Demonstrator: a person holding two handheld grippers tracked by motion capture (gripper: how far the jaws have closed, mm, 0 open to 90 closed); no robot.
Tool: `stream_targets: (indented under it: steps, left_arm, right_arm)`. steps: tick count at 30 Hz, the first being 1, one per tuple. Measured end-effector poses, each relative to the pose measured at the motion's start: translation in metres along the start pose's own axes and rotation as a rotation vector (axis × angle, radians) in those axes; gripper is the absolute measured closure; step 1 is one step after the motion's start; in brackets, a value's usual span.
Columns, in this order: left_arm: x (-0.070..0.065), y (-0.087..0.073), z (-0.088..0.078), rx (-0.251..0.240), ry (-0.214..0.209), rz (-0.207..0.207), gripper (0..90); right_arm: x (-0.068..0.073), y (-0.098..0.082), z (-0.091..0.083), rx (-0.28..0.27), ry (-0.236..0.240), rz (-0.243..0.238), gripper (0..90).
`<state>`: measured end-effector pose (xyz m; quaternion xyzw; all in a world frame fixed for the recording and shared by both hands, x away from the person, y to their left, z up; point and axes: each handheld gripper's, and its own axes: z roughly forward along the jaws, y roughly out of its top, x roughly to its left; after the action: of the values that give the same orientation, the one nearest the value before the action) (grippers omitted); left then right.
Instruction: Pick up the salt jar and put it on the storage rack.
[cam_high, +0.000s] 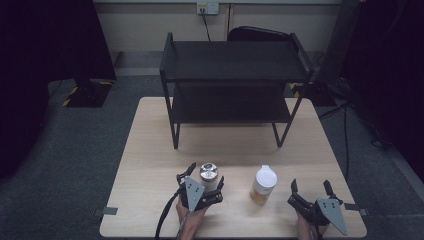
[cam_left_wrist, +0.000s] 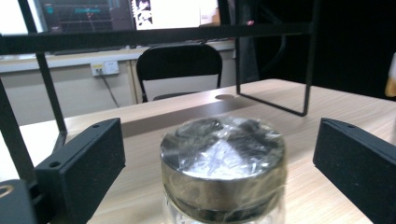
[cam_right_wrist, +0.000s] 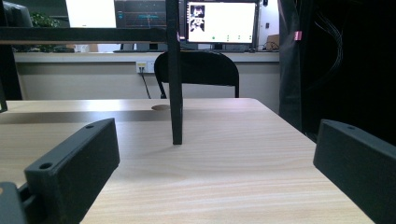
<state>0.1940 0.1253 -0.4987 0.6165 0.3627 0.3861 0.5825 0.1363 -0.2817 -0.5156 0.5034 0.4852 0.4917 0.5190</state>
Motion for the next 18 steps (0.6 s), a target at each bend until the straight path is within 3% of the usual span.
stream_targets:
  steps: [4, 12, 14, 15, 18]
  left_arm:
    - [-0.003, -0.003, 0.003, 0.002, 0.012, -0.028, 6.7]
    - [-0.014, -0.008, 0.006, 0.014, 0.046, -0.014, 16.1]
    - [-0.016, -0.009, 0.005, 0.004, 0.061, -0.022, 20.8]
    - [-0.016, -0.008, 0.005, 0.01, 0.063, -0.046, 23.2]
    - [-0.017, -0.008, 0.004, 0.012, 0.064, -0.04, 31.6]
  right_arm:
    - [-0.001, 0.0, 0.0, 0.0, 0.004, 0.0, 0.0]
    - [-0.002, 0.0, 0.0, 0.0, 0.01, 0.001, 0.0]
    - [-0.002, 0.0, 0.0, 0.0, 0.01, 0.001, 0.0]
    - [-0.002, 0.0, 0.0, 0.0, 0.01, 0.0, 0.0]
    - [-0.002, 0.0, 0.0, 0.0, 0.01, 0.0, 0.0]
